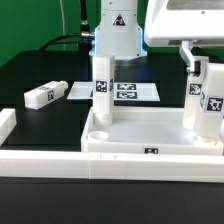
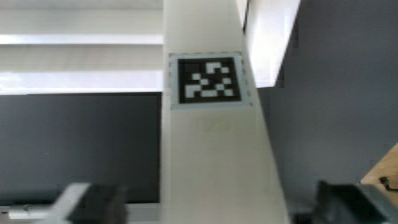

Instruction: Assemble desk

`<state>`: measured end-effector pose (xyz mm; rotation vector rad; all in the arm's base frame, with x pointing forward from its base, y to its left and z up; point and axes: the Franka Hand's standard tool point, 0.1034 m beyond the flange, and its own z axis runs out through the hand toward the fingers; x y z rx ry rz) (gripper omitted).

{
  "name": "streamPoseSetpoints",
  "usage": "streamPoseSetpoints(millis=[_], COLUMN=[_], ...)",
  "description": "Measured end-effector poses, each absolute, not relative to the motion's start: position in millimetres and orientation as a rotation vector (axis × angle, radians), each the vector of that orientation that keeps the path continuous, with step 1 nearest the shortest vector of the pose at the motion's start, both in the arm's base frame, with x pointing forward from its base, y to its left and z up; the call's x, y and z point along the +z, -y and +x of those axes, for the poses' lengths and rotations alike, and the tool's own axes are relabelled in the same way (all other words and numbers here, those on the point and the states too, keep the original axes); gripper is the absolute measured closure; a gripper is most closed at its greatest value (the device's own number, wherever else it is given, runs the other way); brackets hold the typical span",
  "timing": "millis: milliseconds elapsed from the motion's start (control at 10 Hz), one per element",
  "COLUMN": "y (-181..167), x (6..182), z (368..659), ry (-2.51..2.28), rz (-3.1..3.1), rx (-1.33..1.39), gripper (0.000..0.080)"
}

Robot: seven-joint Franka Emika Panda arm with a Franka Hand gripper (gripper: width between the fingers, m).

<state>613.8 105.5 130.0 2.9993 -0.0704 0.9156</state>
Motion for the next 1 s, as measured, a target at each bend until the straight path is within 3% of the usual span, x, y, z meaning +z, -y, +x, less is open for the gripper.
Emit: streamPoseSetpoints(millis=[200, 800, 1000], y=[-105, -94, -95], x=[130.7, 162.2, 159.2], z=[614, 619, 618], ry=[0.073, 0.074, 0.074], rz=[3.003, 3.035, 3.051], rx=[0.906, 0.855, 0.806], gripper=[0.0160, 0.0150, 0.0150])
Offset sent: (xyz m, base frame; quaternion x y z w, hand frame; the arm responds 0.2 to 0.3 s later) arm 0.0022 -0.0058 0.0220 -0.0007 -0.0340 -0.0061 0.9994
